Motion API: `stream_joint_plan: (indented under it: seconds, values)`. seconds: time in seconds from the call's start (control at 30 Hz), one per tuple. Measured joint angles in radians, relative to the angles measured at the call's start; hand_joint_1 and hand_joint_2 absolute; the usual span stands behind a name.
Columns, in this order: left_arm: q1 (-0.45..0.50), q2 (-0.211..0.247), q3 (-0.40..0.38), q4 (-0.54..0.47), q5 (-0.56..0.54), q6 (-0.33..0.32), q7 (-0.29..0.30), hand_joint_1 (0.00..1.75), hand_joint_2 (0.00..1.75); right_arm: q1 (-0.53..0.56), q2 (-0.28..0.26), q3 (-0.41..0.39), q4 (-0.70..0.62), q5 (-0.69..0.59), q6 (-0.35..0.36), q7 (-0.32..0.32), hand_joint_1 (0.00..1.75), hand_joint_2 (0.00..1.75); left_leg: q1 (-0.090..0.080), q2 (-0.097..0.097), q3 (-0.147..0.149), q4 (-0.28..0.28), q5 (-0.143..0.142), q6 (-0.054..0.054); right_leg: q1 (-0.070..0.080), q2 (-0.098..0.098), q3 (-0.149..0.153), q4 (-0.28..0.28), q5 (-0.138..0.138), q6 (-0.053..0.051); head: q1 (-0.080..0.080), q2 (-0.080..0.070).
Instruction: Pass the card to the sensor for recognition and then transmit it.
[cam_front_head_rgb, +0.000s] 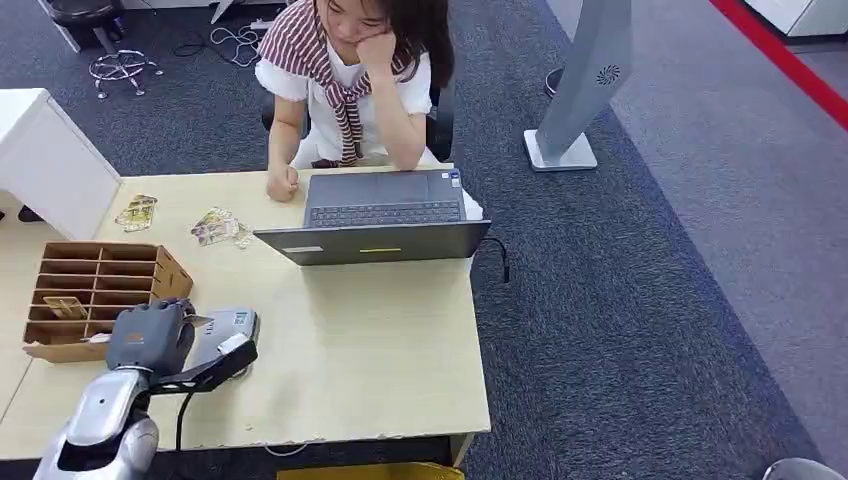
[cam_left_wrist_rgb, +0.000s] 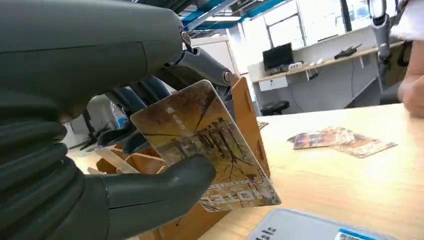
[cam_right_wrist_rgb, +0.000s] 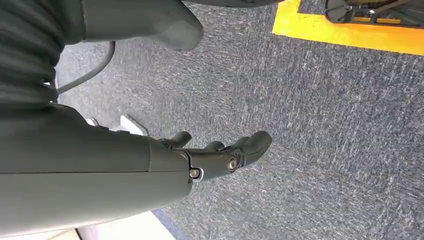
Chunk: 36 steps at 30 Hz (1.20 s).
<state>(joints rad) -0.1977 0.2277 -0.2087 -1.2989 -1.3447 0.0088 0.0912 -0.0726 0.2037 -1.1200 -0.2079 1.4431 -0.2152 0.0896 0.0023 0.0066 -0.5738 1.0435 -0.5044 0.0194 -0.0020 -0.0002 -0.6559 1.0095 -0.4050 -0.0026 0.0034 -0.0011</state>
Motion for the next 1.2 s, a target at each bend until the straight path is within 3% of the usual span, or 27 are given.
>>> stream_joint_plan:
  seconds: [0.67,1.2]
  values:
    - [-0.037,0.003,-0.02,0.084,-0.013,-0.015,0.0,1.75,1.75,0.0,0.0,0.0,0.0,-0.002,0.0,0.003,0.0,1.75,0.0,0.0,0.0,0.0,0.0,0.0,0.0,0.0,0.0,0.0,0.0,0.0,0.0,0.0]
    - [-0.087,-0.033,-0.128,0.09,-0.021,-0.014,-0.016,1.75,1.75,-0.001,0.0,0.0,0.0,-0.006,-0.003,-0.002,0.0,1.75,0.0,0.0,0.0,0.0,0.0,0.0,0.0,0.0,0.0,0.0,0.0,0.0,0.0,0.0]
